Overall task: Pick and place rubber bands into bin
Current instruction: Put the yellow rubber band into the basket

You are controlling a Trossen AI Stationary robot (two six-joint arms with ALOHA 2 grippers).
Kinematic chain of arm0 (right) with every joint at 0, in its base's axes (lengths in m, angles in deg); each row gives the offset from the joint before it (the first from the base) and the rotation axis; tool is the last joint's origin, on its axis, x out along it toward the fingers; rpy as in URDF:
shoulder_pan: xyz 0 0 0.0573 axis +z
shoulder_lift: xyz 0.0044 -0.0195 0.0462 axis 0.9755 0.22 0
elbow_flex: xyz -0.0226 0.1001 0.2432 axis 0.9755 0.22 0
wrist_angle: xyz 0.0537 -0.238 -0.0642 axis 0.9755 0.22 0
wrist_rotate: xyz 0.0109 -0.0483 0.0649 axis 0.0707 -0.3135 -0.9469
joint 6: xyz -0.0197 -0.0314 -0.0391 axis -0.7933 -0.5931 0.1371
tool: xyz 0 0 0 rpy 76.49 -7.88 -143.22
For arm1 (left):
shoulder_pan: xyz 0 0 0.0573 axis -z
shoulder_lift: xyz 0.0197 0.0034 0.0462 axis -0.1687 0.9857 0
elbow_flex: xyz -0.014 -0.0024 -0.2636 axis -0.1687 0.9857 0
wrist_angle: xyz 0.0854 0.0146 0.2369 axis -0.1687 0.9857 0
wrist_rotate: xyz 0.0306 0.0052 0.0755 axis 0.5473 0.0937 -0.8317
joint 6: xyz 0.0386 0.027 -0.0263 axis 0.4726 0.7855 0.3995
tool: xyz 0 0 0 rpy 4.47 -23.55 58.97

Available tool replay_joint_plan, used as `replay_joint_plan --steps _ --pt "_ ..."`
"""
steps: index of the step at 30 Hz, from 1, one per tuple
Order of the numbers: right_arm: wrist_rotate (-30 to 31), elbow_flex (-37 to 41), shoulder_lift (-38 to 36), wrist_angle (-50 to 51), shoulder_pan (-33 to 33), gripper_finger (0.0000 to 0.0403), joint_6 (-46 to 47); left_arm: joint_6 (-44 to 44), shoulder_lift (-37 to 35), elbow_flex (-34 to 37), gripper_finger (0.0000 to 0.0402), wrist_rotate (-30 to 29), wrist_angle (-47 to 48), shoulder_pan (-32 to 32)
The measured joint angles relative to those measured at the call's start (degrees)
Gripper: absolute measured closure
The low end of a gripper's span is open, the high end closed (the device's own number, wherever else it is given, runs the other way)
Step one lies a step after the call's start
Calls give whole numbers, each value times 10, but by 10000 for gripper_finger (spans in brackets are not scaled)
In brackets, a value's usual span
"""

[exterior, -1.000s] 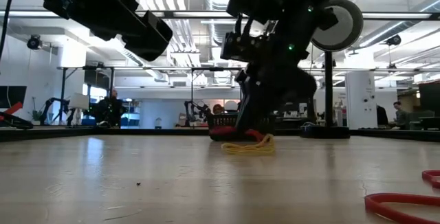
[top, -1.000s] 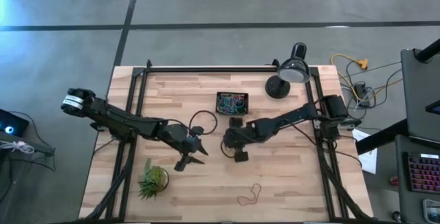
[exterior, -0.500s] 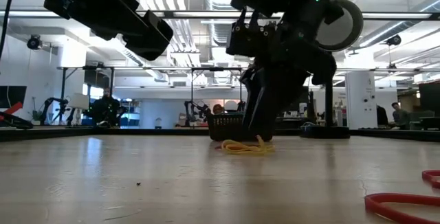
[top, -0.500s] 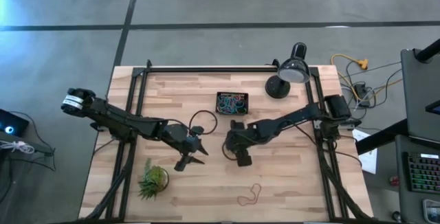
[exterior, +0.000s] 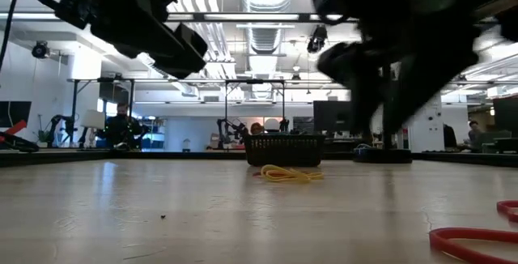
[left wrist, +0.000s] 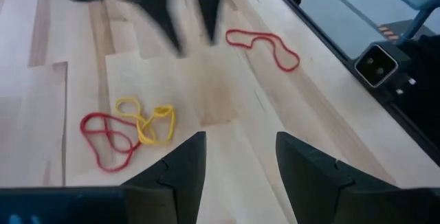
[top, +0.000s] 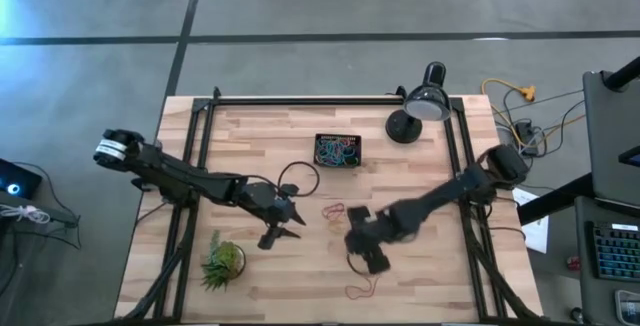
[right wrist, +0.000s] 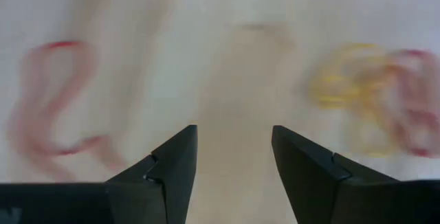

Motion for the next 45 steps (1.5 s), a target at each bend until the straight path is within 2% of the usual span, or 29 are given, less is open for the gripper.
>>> replay_joint_plan --steps 7,11,16,23,26,30,33,45 --pt "-7 29 2 -50 75 223 74 1 54 -1 241 0 -53 0" --pt "20 46 2 -52 100 223 114 1 82 -10 241 -6 -85 -2" --pt "35 68 3 -52 109 223 170 31 140 -42 241 -56 -122 -2" --pt "35 85 3 -56 116 223 204 92 244 -116 242 -61 -118 0" --pt "36 86 3 -57 116 224 205 97 280 -134 242 -101 -89 0" --pt "37 90 3 -78 117 229 206 92 289 -146 242 -158 -50 -2" --pt "38 93 3 -94 117 234 206 91 286 -143 242 -174 -47 -3" --pt "40 105 4 -105 117 252 204 45 282 -145 242 -143 -20 -15"
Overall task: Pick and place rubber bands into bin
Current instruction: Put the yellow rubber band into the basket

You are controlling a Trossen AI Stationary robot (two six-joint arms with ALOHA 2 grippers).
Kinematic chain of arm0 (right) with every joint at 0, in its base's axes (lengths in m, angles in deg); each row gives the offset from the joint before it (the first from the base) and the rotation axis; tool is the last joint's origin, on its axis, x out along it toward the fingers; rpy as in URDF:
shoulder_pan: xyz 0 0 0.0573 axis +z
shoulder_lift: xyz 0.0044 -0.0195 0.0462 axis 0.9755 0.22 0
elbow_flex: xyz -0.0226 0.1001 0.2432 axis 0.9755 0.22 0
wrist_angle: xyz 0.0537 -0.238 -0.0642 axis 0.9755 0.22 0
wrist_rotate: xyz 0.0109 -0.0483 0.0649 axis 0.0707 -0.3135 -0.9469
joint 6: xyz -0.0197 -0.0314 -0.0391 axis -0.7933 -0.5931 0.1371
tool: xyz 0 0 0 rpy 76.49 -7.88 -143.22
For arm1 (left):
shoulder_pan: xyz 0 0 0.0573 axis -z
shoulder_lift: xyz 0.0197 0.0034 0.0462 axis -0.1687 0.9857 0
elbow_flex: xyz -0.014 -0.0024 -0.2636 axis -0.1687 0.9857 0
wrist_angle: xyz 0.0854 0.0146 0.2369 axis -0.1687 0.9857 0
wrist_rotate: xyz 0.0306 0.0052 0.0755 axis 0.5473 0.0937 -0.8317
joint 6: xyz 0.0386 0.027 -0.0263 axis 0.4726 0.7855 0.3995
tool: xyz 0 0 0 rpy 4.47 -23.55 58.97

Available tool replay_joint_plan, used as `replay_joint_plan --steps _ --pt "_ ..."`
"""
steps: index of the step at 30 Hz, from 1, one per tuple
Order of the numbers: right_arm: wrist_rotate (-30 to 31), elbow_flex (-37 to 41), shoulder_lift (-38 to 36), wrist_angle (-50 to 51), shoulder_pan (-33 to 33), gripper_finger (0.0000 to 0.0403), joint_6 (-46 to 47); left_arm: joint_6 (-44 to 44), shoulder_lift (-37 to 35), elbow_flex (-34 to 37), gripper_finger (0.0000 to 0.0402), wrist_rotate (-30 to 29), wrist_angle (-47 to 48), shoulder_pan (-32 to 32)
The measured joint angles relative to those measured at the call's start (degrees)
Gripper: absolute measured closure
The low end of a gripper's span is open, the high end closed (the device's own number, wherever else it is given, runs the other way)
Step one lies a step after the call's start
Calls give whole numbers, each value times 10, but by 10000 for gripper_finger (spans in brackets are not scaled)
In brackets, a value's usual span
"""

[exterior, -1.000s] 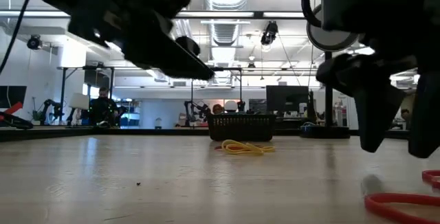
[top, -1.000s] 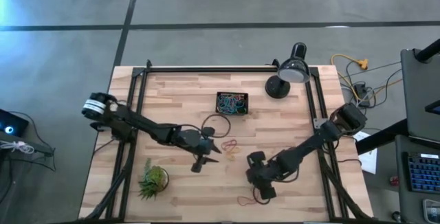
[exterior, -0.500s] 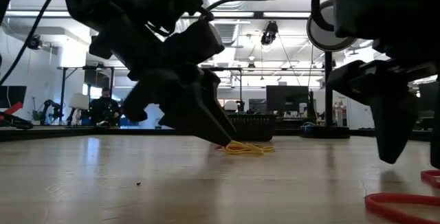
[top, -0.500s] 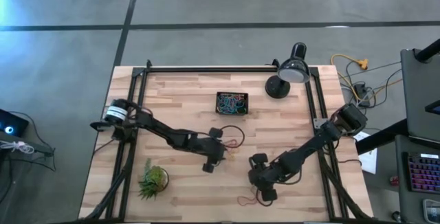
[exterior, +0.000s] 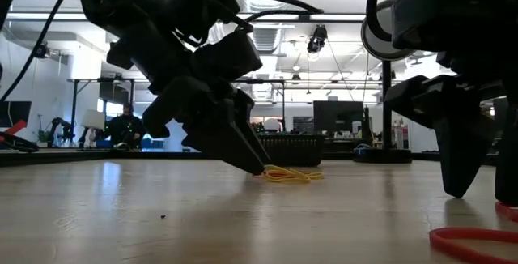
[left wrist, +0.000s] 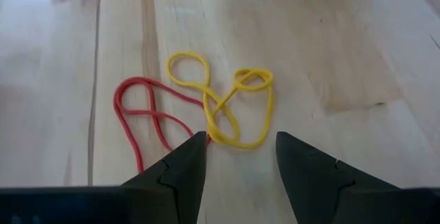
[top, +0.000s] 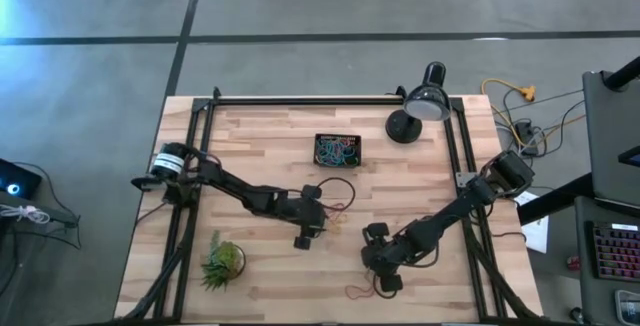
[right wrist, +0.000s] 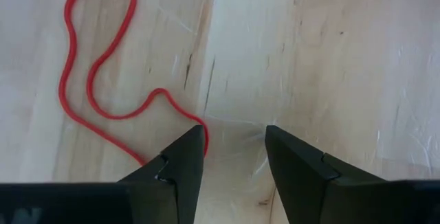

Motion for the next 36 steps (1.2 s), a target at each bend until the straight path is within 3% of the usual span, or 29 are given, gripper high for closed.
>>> replay_joint_plan --steps 6,17,24,29,36 --pt "0 0 0 -4 0 260 2 -26 4 0 246 18 -1 -5" --pt "0 0 0 -9 0 265 7 -30 23 -14 296 41 -9 -7" --pt "0 0 0 -10 1 267 11 -30 29 -24 330 35 -1 -11" --pt "0 2 0 -10 1 273 11 -25 25 -24 392 10 0 -11" --pt "0 2 0 -10 1 281 11 -14 4 -24 401 8 -1 -11"
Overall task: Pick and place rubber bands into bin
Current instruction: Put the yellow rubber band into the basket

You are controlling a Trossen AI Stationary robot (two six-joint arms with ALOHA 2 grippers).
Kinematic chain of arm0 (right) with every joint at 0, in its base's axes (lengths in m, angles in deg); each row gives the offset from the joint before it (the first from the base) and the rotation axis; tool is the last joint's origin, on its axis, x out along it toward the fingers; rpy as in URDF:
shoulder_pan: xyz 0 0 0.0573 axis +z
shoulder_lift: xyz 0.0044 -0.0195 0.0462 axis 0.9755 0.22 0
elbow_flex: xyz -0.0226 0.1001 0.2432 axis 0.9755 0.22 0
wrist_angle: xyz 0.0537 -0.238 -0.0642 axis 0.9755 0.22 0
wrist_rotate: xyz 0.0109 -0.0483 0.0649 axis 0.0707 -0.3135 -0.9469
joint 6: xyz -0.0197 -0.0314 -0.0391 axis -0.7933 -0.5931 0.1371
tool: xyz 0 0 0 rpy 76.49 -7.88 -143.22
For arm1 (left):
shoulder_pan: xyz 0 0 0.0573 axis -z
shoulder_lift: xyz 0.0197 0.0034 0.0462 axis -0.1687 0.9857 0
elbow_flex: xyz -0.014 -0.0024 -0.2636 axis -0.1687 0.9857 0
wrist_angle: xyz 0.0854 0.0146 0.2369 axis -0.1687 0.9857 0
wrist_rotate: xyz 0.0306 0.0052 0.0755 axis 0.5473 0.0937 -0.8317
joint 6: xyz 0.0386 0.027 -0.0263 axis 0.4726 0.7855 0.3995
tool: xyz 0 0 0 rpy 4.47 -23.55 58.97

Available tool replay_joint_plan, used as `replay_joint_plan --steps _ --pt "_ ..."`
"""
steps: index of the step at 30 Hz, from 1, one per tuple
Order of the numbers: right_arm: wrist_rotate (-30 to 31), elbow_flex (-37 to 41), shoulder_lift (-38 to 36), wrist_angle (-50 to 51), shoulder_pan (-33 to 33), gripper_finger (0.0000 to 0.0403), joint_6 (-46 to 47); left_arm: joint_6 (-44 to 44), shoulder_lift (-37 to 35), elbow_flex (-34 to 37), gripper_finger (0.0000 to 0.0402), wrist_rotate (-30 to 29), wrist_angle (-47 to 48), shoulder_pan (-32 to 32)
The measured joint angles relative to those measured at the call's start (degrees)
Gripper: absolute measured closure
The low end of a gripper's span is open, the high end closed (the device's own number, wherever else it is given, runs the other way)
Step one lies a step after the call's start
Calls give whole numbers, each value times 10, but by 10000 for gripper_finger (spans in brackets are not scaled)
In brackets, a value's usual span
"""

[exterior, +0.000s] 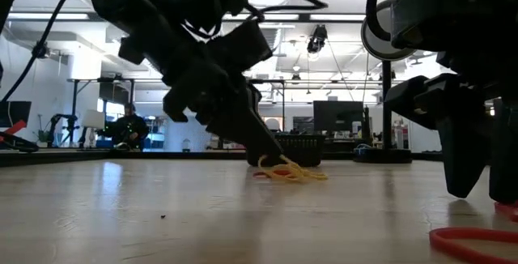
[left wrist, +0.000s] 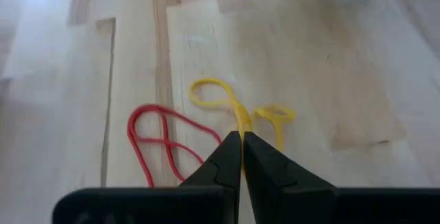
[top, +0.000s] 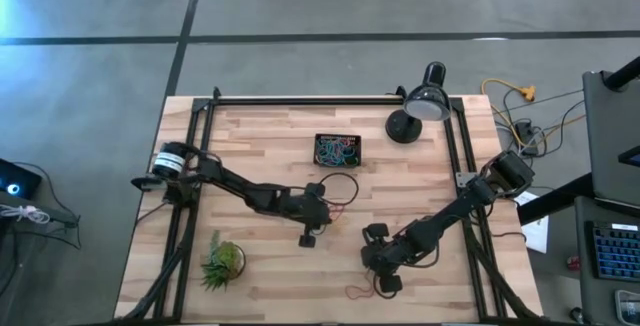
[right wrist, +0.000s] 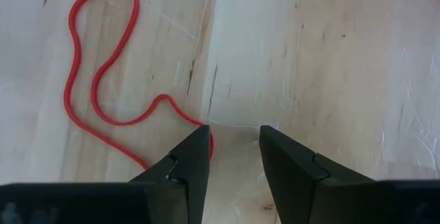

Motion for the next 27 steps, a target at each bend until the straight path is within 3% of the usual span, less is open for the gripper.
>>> replay_joint_plan --steps 11,20,27 --pt "9 1 0 0 0 287 0 20 -41 1 401 -48 -1 0" --pt "10 1 0 0 0 296 0 94 -133 1 402 -138 -2 -3" --pt "14 1 0 -3 0 297 -2 154 -190 1 401 -174 -9 -61"
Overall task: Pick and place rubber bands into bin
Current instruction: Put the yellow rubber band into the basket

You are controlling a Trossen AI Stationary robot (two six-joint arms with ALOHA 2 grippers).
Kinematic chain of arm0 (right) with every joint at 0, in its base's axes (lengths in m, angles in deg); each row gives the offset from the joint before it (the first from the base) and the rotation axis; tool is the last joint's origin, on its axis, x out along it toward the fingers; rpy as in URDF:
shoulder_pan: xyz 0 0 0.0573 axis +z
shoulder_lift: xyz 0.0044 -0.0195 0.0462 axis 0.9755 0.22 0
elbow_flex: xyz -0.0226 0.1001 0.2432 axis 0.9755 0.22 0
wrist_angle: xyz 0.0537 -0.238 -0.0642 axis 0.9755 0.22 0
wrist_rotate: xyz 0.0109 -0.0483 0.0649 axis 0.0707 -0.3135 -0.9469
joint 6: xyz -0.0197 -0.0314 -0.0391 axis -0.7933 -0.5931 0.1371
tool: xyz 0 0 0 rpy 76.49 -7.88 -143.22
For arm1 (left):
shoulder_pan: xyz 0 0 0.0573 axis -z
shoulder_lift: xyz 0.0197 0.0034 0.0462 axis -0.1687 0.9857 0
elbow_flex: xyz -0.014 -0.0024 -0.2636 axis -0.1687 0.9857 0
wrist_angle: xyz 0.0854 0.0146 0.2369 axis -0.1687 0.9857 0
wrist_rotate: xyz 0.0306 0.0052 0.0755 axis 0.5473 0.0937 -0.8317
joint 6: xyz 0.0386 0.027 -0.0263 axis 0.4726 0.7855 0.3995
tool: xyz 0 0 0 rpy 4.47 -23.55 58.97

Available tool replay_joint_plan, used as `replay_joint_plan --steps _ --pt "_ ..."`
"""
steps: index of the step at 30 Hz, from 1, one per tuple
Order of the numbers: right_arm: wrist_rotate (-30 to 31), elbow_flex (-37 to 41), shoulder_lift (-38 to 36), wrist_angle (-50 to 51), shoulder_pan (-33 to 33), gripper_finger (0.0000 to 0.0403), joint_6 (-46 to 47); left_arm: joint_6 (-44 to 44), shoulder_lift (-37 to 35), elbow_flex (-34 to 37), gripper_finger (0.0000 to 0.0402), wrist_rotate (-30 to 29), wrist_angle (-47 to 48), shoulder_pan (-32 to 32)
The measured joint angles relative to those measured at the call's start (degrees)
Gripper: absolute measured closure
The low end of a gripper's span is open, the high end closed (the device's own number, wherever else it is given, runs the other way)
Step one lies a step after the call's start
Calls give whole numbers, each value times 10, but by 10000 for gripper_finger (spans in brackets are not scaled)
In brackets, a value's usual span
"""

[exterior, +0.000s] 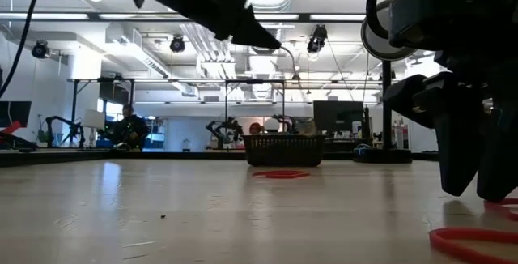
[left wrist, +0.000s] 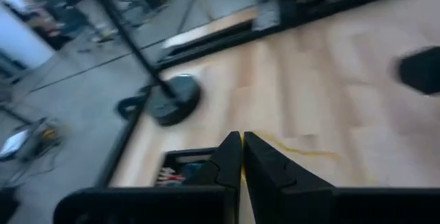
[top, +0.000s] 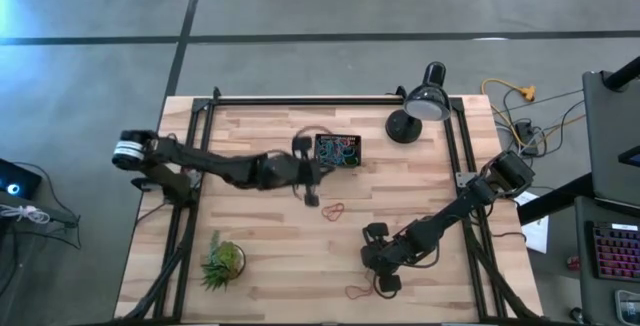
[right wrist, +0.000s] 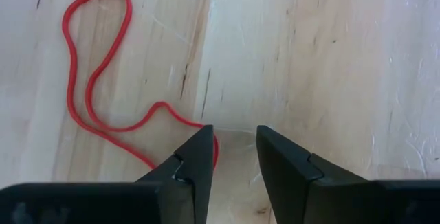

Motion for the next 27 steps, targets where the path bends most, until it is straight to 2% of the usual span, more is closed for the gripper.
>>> replay_joint_plan --steps 5,14,18,27 --pt "1 0 0 -2 0 297 0 15 -6 0 401 18 -3 -74" --pt "12 5 0 -5 0 298 -4 -2 35 0 401 139 -48 -187" --pt "12 8 0 -7 0 301 -5 -18 68 -2 401 181 -61 -208" --pt "12 10 0 -10 0 314 -16 -46 181 -27 401 229 -81 -217"
